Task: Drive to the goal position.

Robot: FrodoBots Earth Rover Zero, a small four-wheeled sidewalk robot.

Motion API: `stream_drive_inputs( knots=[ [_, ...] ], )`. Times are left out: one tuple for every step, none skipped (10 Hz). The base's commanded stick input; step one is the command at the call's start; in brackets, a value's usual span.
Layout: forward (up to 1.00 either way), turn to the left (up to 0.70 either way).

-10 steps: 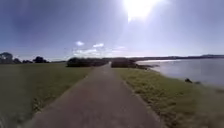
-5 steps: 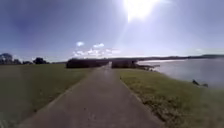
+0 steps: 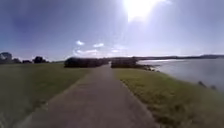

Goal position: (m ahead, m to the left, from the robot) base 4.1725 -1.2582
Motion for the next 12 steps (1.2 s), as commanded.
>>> stream_drive_inputs(
  knots=[
    [0.85, 0.19],
    [0.85, 0.27],
    [0.85, 0.26],
    [0.85, 0.08],
    [0.85, 0.0],
    [0.85, 0.0],
    [0.85, 0.0],
    [0.85, 0.0],
    [0.85, 0.0],
    [0.85, 0.0],
    [0.85, 0.0],
    [0.85, 0.0]
  ],
)
